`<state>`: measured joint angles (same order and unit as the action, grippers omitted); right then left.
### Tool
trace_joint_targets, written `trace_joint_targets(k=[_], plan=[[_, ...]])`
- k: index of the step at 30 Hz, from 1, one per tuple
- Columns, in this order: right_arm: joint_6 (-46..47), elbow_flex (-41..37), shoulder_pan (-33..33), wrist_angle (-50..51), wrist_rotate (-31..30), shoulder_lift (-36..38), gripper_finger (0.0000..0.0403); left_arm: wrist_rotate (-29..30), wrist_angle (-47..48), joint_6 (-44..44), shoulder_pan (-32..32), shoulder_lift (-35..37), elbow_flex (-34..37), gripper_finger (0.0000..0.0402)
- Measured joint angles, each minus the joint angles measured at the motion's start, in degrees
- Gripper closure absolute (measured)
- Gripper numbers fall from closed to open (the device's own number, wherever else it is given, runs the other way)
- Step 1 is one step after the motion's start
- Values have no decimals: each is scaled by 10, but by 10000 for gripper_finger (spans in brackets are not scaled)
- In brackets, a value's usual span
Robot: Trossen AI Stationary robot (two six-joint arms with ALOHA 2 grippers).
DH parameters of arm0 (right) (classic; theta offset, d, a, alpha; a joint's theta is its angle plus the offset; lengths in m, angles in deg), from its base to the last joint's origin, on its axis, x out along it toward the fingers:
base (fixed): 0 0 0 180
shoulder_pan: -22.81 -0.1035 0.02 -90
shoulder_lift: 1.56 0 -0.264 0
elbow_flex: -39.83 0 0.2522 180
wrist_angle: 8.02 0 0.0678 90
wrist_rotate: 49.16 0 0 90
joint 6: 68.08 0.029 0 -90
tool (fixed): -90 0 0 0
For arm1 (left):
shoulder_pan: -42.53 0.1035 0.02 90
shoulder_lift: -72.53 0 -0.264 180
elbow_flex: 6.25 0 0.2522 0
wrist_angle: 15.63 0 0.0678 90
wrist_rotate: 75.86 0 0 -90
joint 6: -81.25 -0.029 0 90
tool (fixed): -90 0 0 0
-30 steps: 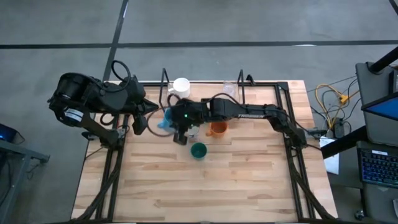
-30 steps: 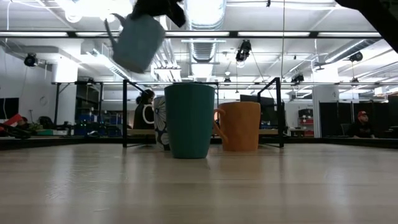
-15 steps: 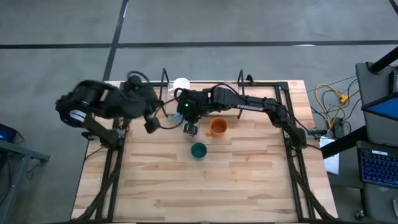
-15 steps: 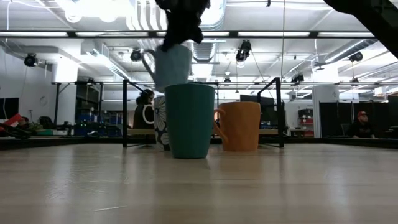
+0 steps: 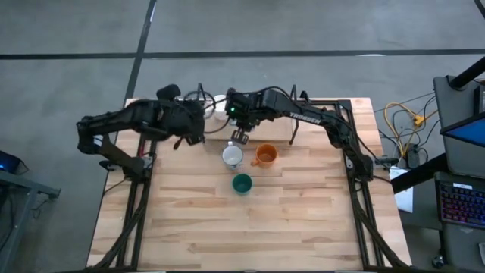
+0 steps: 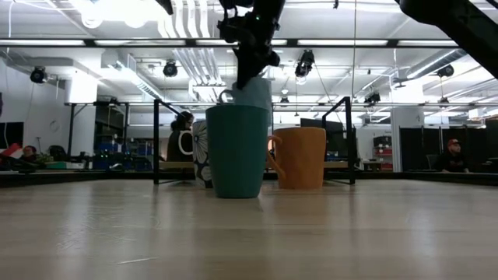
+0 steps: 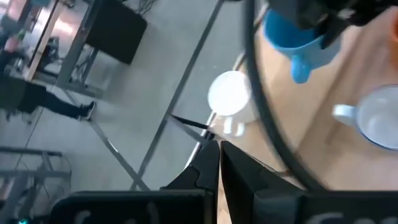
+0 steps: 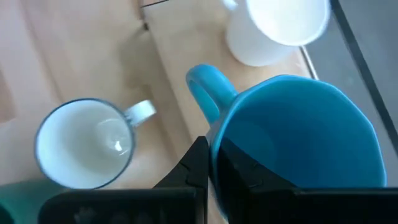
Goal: Stack small to large cups/mugs on shelf
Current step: Put the light blue mug on the shelf
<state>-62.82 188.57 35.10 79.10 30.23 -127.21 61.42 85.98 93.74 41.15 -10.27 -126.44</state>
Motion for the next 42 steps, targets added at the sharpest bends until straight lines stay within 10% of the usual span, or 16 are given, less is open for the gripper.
trace_joint_targets(k=[18,42], plan=[[-49,0,47,-5,-23,5,390,-41,-108,-52,74,61,0,400],[-12,-1,150,-64,109,-7,390,-74,-102,-38,74,62,7,400]])
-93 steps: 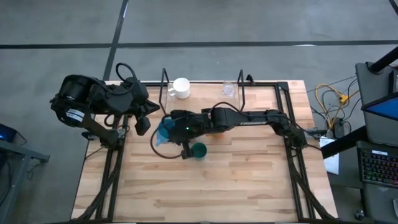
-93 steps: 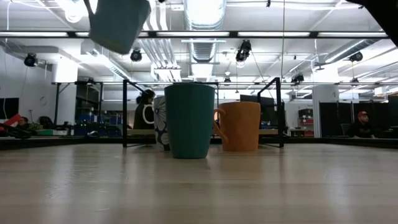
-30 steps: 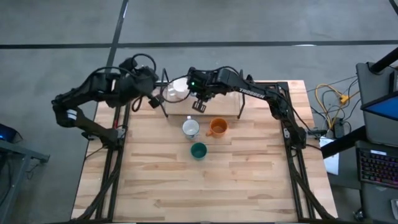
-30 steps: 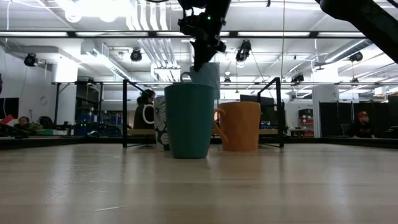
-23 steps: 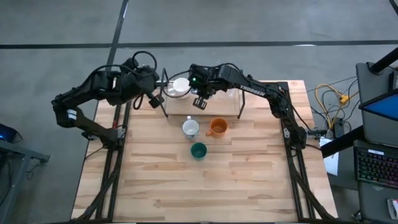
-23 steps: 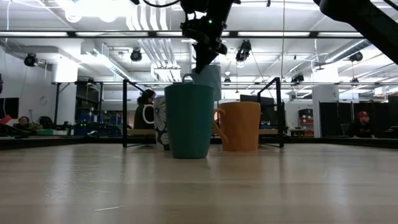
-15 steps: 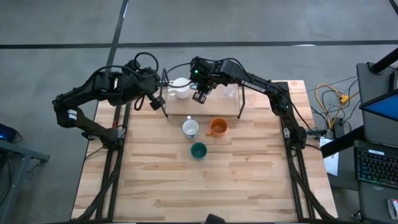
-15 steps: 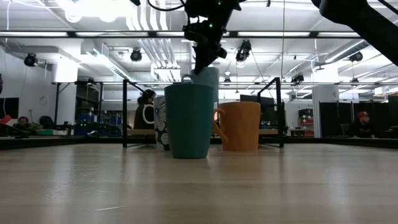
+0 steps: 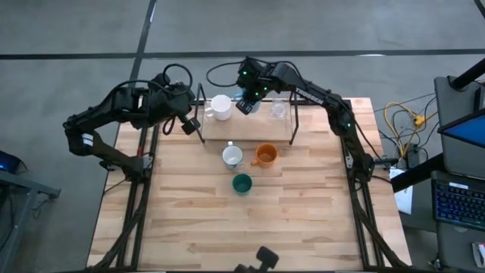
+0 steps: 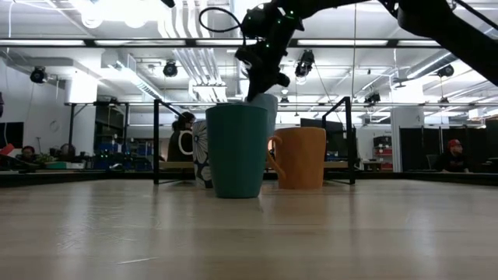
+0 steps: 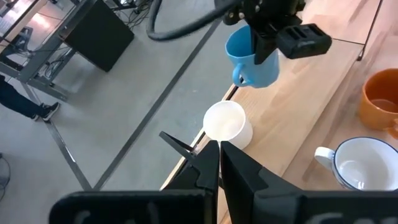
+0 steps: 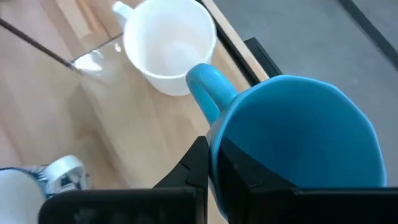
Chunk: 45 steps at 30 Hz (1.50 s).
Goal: Stack small to large cups/mugs on shelf
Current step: Put the light blue mug on the shelf
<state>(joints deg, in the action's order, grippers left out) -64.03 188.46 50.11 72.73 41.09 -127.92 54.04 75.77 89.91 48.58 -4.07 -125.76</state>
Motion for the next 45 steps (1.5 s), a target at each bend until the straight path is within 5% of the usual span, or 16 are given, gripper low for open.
trace_joint_targets(k=[45], plan=[[-2,-17,12,-25,12,-32,390,-7,18,-1,0,0,11,400]])
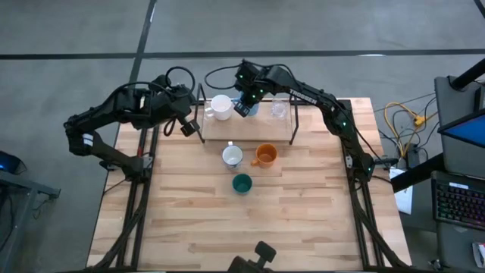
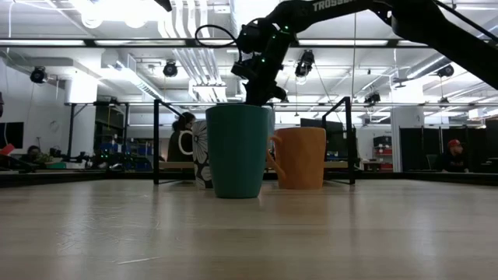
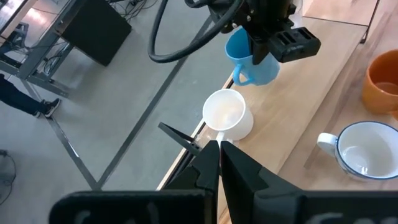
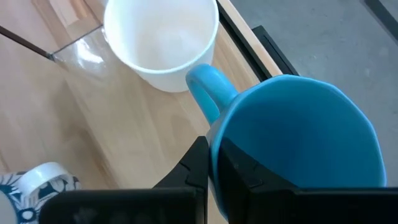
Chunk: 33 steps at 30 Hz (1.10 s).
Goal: Stack small to large cups/mugs on shelf
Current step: Put the light blue mug on the shelf
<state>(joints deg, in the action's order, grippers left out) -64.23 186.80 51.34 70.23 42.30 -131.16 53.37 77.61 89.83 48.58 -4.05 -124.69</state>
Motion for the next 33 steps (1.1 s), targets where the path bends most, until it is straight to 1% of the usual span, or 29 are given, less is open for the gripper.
trace_joint_targets(k=[11,27,30,33], plan=[[-9,-39,1,-16,0,0,390,0,1,0,0,0,0,400],[-2,-40,5,-27,0,0,389,0,4,0,0,0,0,400],[1,-39,5,-28,0,0,378,0,5,0,0,0,0,400],[3,-39,5,-28,0,0,345,0,5,0,0,0,0,400]])
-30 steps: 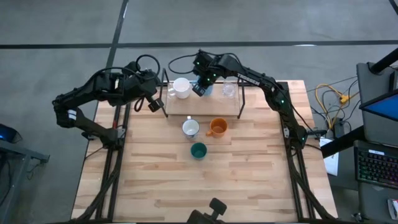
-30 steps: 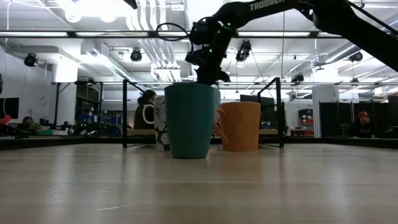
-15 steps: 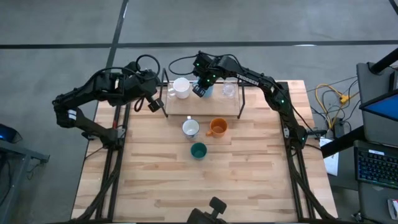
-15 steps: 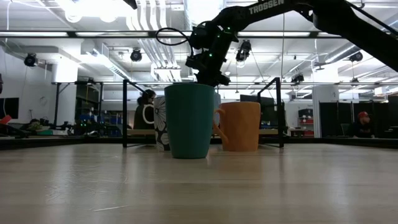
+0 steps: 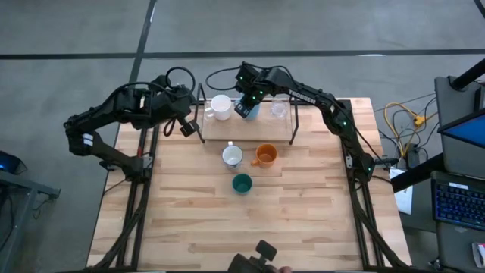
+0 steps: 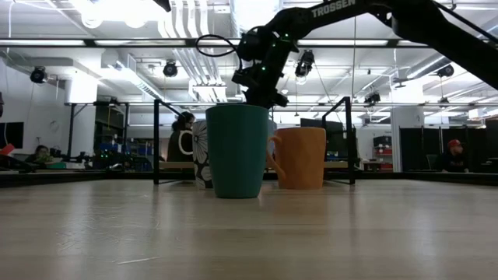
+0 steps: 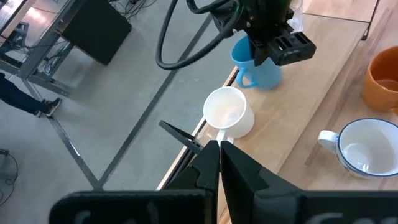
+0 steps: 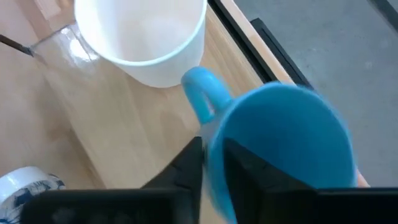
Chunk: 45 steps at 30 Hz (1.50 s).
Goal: Stack small to large cups/mugs on shelf
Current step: Put the light blue mug on the shelf, then put the orange mug on the shelf
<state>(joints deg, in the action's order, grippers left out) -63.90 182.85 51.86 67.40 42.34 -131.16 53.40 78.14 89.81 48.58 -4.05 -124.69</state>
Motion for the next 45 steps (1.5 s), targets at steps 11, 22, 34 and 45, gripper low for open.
trace_joint_targets(k=[11,22,34,45], plan=[[19,0,0,-2,-2,1,239,0,0,0,0,0,0,400],[40,52,-13,-20,-2,33,196,0,0,-4,0,0,0,400],[47,57,-95,60,-1,134,195,-206,0,-21,57,0,1,400],[-75,55,-208,281,36,145,195,-346,0,-58,69,-2,69,382]])
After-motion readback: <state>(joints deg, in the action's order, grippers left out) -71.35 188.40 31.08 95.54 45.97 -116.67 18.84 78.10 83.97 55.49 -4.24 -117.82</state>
